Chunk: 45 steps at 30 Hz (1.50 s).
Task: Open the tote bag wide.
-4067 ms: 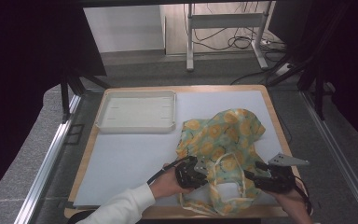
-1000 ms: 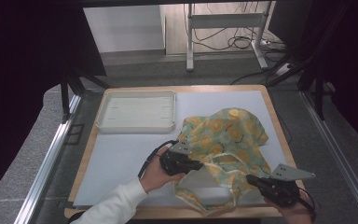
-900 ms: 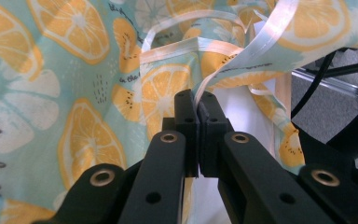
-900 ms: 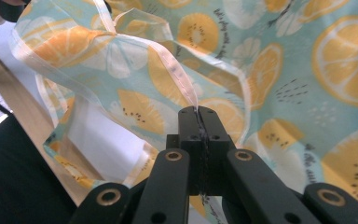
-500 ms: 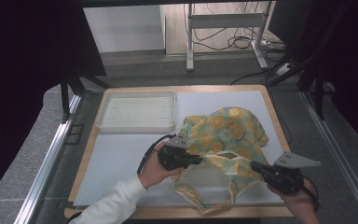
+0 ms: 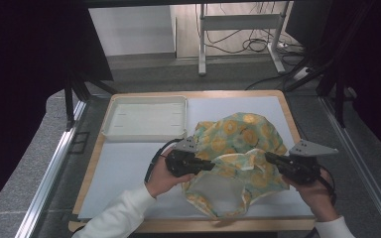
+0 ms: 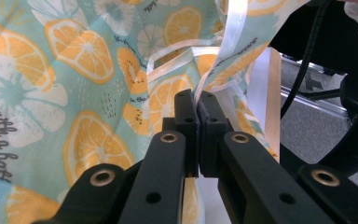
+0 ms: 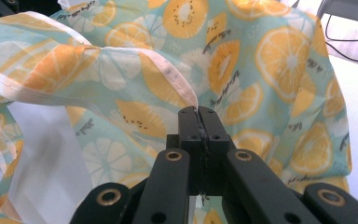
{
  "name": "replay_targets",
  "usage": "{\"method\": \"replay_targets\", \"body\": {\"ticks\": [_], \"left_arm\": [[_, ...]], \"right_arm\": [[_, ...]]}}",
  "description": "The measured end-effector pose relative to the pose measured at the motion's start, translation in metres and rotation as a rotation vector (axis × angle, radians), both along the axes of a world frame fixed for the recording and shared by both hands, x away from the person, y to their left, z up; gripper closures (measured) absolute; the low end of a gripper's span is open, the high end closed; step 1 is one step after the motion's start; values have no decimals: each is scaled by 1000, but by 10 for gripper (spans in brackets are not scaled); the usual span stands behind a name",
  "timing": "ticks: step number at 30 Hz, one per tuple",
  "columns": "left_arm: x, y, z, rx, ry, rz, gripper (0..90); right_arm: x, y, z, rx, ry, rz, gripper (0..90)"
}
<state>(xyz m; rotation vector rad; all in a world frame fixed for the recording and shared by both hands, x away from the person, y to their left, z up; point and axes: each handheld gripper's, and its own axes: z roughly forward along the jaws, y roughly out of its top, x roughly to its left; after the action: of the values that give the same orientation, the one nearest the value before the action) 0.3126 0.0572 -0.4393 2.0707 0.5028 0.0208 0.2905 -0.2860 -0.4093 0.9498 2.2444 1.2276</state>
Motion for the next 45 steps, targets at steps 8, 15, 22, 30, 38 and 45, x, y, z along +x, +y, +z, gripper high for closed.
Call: {"method": "replay_targets", "body": {"ticks": [8,15,22,30,38,45], "left_arm": [[3,1,4,-28,12,0,884],[3,-6,-3,0,27,-13,870],[3,-17,-14,35,52,-30,843],[9,-15,0,13,15,-2,897],[21,-7,18,-20,-23,58,898],[30,-5,30,-21,-75,111,898]], "right_arm": [[11,3,5,2,0,-1,889],[13,6,8,1,-3,6,889],[12,5,5,2,1,4,889],[14,3,9,-4,-3,-5,889],[26,5,18,-20,-18,-17,889],[40,5,23,-17,-27,-36,889]]}}
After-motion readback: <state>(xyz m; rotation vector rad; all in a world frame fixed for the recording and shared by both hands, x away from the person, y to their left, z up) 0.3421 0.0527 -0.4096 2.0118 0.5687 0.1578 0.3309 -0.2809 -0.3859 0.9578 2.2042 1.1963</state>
